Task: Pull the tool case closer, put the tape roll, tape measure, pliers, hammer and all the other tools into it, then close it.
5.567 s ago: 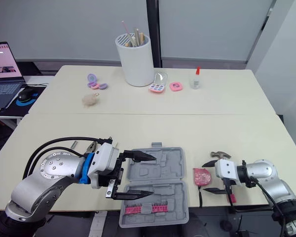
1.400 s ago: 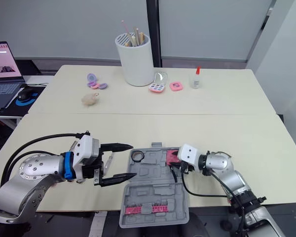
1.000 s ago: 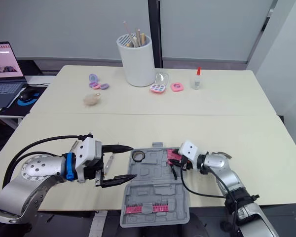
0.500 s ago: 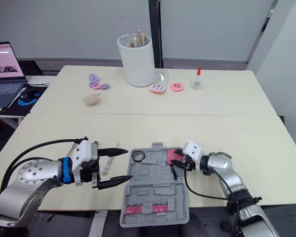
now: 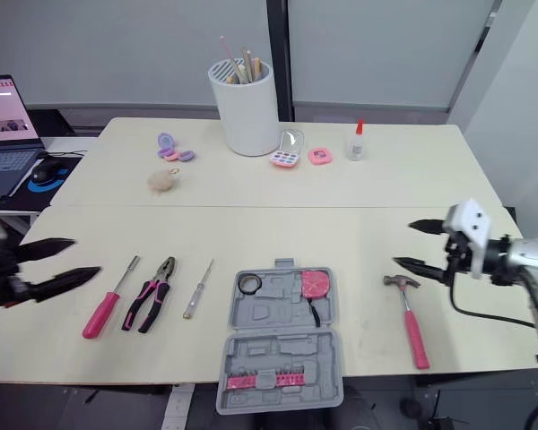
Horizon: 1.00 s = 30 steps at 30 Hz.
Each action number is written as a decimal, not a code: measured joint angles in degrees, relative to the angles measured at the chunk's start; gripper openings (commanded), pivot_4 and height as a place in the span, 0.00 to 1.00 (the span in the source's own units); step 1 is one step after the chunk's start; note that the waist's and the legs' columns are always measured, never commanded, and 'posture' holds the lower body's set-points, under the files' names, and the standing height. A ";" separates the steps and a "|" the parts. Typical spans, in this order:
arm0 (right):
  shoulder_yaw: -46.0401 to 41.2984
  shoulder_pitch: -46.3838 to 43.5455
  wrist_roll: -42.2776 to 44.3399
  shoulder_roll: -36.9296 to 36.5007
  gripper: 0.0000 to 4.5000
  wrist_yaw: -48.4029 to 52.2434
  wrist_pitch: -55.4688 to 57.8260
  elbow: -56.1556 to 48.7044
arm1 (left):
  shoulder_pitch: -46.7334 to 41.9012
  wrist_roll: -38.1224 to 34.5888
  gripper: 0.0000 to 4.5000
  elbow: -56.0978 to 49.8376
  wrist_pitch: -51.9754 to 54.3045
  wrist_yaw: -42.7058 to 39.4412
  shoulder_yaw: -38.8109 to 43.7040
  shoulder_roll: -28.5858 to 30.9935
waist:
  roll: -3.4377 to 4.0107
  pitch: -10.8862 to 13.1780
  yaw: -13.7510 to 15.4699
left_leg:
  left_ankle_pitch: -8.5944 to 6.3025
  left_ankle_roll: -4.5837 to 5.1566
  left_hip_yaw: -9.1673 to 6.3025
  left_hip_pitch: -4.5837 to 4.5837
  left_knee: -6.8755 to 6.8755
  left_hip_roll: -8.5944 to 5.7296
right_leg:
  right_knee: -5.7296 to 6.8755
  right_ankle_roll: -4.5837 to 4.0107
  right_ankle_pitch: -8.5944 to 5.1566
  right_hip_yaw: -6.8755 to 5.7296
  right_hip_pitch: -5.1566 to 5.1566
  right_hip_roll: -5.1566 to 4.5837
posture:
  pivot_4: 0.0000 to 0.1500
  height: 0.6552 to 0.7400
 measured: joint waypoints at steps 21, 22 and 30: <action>-9.43 2.44 -1.74 -4.69 0.98 1.37 -4.41 23.33 | -9.67 8.30 1.00 41.69 -13.37 -4.70 -0.01 7.57 | 0.00 -0.01 -0.06 | 0.00 0.00 0.92 -0.01 -0.07 0.05 | 0.11 0.01 0.01 0.07 -0.31 -0.16 | 1.00 1.00; -9.40 2.44 -1.74 -4.69 0.98 1.34 -4.07 22.52 | -10.04 8.36 1.00 41.81 -13.56 -4.67 -0.20 7.57 | 0.00 -0.01 -0.07 | 0.00 0.00 0.93 -0.01 -0.07 0.05 | 0.12 0.01 0.01 0.07 -0.32 -0.16 | 1.00 1.00; -8.30 2.42 -3.02 -4.69 0.98 0.14 -2.91 20.11 | -10.48 9.18 1.00 43.84 -15.67 -4.03 -1.15 7.56 | -0.02 -0.02 -0.07 | -0.01 0.01 0.98 -0.01 -0.06 0.05 | 0.13 0.01 0.01 0.08 -0.33 -0.18 | 1.00 1.00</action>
